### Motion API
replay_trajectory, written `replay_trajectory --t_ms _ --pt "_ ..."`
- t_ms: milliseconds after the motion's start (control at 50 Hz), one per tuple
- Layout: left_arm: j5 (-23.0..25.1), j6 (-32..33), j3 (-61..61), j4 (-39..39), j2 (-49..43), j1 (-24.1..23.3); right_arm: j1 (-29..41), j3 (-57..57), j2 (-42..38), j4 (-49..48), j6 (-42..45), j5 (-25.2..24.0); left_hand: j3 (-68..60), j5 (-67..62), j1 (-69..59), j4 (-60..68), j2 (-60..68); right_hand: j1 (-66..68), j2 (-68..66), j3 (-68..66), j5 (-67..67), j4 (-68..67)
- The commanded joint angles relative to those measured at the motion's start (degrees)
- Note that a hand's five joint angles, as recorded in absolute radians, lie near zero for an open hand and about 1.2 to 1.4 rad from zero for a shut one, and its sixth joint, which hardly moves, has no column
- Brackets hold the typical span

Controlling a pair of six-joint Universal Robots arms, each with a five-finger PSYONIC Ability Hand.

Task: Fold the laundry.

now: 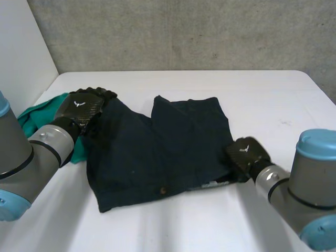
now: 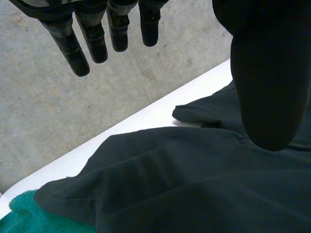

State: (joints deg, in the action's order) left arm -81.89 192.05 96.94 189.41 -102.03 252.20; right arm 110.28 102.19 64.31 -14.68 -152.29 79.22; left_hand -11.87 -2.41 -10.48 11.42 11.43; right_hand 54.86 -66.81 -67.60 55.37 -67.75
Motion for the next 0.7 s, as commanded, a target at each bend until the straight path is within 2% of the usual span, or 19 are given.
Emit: replay_trajectory --t_ms 20,120,300,320,340,400,420,480,500,560,640,700 --pt "0.0 0.1 0.0 0.0 0.7 0.3 -8.0 -6.6 -3.1 -1.1 11.7 0.5 1.9 2.4 0.5 -1.4 -1.4 25.1 -13.2 -12.4 14.6 -12.3" --pt "0.1 0.0 -0.1 0.0 0.7 0.3 -12.1 -17.9 -6.6 -1.4 19.8 0.7 1.9 2.4 0.5 -1.4 -1.4 25.1 -13.2 -12.4 14.6 -12.3" --pt "0.1 0.1 -0.5 0.1 0.3 -0.2 -13.7 -38.9 -19.7 -0.6 20.7 -0.3 1.9 2.4 0.5 -1.4 -1.4 25.1 -13.2 -12.4 14.6 -12.3" --pt "0.1 0.1 -0.6 0.1 0.2 -0.2 -13.7 -40.2 -20.5 -0.6 20.7 0.0 1.9 2.4 0.5 -1.4 -1.4 17.0 -5.1 -4.3 6.5 -4.2" --pt "0.1 0.2 -0.7 0.1 0.1 -0.2 -13.7 -42.8 -21.8 -0.6 20.5 0.8 1.9 2.4 0.5 -1.4 -1.4 -2.7 14.6 15.4 -13.2 15.6" --pt "0.2 0.5 -1.0 0.2 -0.3 -0.7 -13.6 -45.9 -23.0 -0.6 20.1 1.8 1.9 2.4 0.5 -1.4 -1.4 -13.0 24.9 25.7 -23.5 25.8" --pt "0.2 0.9 -1.0 0.5 -0.8 -0.8 -13.5 -47.2 -22.9 -0.6 19.7 3.5 1.9 2.4 0.5 -1.4 -1.4 -25.0 36.9 37.7 -35.5 37.9" --pt "0.2 1.1 -1.4 1.6 -2.0 -0.7 -13.3 -47.9 -22.0 -0.2 18.3 7.3 1.7 2.2 0.3 -1.2 -1.2 -44.9 56.8 57.6 -55.4 57.7" --pt "0.2 1.3 -1.7 2.2 -2.8 -0.7 -13.3 -47.4 -21.0 0.8 17.3 9.2 1.0 1.5 -0.4 -0.5 -0.5 -44.9 56.8 57.6 -55.4 57.7" --pt "0.2 1.8 -2.4 2.7 -4.0 -0.7 -13.3 -45.6 -17.9 4.5 16.7 10.5 0.1 0.7 -1.2 0.3 0.3 -44.9 56.8 57.6 -55.4 57.7" --pt "0.9 4.5 -3.6 2.4 -6.5 -0.7 -13.3 -41.5 -10.8 17.1 15.3 10.5 -1.9 -1.3 -3.3 2.3 2.3 -44.9 56.8 57.6 -55.4 57.7" --pt "2.9 9.6 -4.1 2.1 -8.9 -0.6 -13.3 -36.6 -6.1 26.3 10.2 10.3 -1.9 -1.3 -3.3 2.3 2.3 -44.9 56.8 57.6 -55.4 57.7"
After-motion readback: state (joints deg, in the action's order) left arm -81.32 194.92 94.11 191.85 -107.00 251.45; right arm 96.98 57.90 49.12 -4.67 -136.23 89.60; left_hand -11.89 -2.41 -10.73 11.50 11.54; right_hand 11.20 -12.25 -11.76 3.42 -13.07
